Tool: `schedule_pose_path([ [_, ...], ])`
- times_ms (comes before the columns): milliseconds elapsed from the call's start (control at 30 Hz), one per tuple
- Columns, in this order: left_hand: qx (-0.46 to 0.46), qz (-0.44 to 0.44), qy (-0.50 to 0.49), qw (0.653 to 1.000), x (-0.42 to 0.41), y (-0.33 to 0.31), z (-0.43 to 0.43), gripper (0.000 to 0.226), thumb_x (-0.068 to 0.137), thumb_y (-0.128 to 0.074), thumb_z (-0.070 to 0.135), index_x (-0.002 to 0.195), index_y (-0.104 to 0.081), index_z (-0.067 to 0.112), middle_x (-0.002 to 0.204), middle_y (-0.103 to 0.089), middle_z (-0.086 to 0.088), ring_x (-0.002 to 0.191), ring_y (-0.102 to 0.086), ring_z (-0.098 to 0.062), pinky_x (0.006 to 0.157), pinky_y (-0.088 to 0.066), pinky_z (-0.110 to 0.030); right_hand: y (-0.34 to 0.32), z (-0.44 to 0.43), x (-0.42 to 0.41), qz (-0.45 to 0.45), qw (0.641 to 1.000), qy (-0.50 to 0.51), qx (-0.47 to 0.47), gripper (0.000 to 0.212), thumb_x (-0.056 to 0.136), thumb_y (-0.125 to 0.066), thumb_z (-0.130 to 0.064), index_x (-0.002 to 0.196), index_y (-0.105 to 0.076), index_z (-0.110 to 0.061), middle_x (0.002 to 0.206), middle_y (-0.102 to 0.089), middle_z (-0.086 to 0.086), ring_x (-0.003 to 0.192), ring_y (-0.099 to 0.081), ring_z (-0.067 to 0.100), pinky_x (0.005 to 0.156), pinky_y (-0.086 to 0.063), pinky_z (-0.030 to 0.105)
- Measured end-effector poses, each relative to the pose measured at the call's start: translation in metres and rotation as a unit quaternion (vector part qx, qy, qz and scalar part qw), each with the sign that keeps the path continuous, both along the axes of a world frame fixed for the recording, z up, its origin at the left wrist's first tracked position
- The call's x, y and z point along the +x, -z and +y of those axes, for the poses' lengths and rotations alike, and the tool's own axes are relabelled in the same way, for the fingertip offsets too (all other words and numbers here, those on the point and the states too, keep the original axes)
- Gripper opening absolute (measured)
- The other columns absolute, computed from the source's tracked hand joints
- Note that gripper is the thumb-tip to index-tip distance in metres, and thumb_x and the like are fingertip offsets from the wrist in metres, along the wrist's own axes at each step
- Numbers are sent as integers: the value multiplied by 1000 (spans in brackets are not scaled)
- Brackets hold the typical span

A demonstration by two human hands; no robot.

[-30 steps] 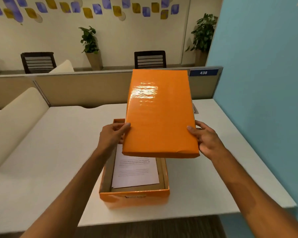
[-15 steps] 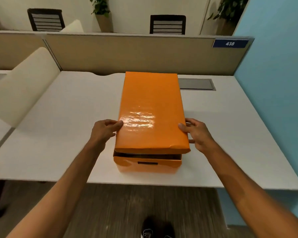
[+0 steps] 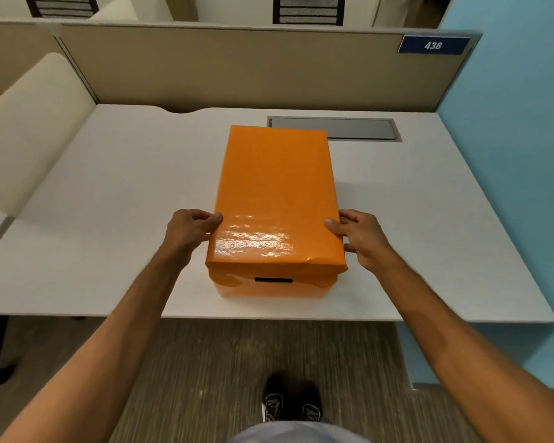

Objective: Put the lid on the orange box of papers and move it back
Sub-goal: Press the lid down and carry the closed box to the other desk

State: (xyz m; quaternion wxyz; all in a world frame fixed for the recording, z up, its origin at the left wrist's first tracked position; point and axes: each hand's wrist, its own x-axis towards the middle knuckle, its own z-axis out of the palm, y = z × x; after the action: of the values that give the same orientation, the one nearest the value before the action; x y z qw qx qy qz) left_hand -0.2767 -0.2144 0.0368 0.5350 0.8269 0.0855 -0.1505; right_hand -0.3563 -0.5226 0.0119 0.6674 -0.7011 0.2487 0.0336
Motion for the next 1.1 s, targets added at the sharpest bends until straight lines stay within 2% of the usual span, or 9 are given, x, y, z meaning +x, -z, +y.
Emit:
schedule_pose_path([
  [100,1,-4,4,1000,-3,3,3,39,91,-66,32,113,-68,1,112,-70,-15,101,-67,-32,93,-54,-49,2,0,-1,1,1000,-12,-6,52,87,-71,-26,135,-54,-14,115,-65,0,102,-65,22,72,-55,37],
  [167,-10,-3,2,1000,-4,4,3,38,90,-67,32,113,-68,1,111,-70,-14,99,-68,-31,88,-55,-44,3,-1,-2,3,1000,-14,-4,53,88,-70,-25,137,-53,-13,121,-64,3,107,-63,26,81,-56,43],
  [233,-18,2,1,1000,-3,5,3,38,91,-66,31,115,-67,1,112,-69,-14,98,-68,-31,82,-56,-41,3,-1,-3,4,1000,-17,-1,53,89,-68,-25,138,-51,-12,123,-63,4,108,-63,26,84,-55,45],
  [333,-20,9,4,1000,-2,6,3,37,92,-65,29,116,-66,1,113,-69,-14,98,-67,-31,76,-54,-37,3,0,-4,5,1000,-30,6,51,91,-66,-22,138,-51,-12,119,-63,1,100,-64,20,74,-55,36],
  [533,-3,4,16,1000,-2,11,6,38,92,-63,30,116,-66,1,112,-70,-15,101,-68,-32,92,-55,-48,8,3,-5,11,999,-29,17,48,92,-65,-20,138,-51,-12,113,-64,-2,95,-64,14,67,-53,31],
  [600,6,1,17,1000,-3,15,6,38,93,-63,30,116,-67,1,111,-70,-15,101,-67,-32,93,-54,-48,10,4,-5,13,999,-32,11,49,92,-65,-20,138,-51,-12,112,-64,-4,93,-64,11,65,-53,29],
  [800,5,-10,14,1000,-5,26,9,40,92,-64,33,117,-67,2,112,-71,-14,102,-67,-32,93,-54,-50,13,7,-4,15,999,-28,-22,54,90,-68,-22,140,-50,-13,116,-62,-4,95,-64,14,63,-53,27],
  [1000,11,-8,30,999,-4,27,11,42,92,-63,34,119,-66,3,113,-70,-13,102,-67,-31,93,-54,-49,15,6,-3,24,999,-19,-40,56,88,-70,-23,139,-51,-13,121,-62,0,105,-63,23,72,-54,36],
  [1100,-6,-2,33,999,-2,29,11,43,92,-63,31,124,-62,3,118,-68,-13,108,-66,-33,95,-53,-48,16,5,-3,24,999,-5,-36,57,86,-72,-23,139,-51,-13,122,-63,1,105,-63,23,72,-55,36],
])
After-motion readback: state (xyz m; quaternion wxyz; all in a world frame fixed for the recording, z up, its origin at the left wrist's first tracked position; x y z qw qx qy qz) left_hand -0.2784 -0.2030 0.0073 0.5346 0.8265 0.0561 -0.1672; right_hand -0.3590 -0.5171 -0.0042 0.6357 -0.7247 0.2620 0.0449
